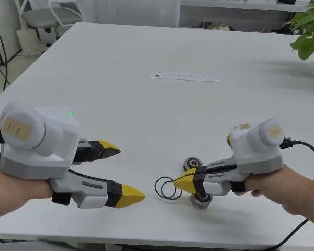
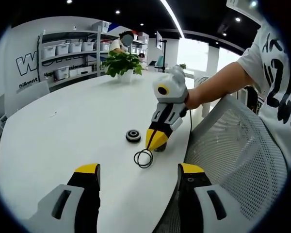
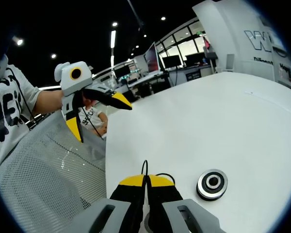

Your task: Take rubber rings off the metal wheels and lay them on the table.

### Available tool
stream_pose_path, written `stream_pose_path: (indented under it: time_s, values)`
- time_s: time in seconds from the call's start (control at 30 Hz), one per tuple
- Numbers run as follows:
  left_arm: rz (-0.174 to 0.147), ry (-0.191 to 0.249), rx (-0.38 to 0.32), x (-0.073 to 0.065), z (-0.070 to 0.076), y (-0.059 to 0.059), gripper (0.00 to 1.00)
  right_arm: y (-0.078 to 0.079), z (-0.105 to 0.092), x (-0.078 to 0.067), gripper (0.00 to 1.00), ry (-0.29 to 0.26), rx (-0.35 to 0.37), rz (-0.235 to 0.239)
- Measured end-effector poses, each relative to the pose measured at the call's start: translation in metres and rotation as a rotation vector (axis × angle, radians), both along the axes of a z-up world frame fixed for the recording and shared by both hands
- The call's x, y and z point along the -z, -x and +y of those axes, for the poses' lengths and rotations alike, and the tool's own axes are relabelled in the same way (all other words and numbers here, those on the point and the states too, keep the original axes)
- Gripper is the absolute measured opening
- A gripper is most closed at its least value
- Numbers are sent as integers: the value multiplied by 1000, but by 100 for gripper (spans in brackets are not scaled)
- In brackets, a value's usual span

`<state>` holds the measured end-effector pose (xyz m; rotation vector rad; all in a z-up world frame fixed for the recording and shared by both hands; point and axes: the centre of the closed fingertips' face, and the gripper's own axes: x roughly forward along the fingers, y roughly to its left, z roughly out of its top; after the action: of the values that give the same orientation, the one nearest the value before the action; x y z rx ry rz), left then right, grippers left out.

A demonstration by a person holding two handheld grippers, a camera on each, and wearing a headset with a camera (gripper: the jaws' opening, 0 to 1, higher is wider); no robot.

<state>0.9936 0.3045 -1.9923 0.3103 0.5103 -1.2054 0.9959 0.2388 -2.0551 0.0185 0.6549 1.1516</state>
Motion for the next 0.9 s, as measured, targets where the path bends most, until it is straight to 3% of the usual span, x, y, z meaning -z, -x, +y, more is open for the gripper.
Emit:
stream_pose_path:
  time_s: [0.33, 0.6, 0.9]
  values:
    - [2, -3, -15, 2, 4, -1, 63, -3, 4, 9, 0, 44, -14, -10]
    - [7, -8, -16, 3, 5, 1, 63, -3, 4, 13, 0, 83, -31, -45]
    - [8, -15, -6, 4, 2, 2, 63, -3, -1, 12, 8, 87, -28, -63]
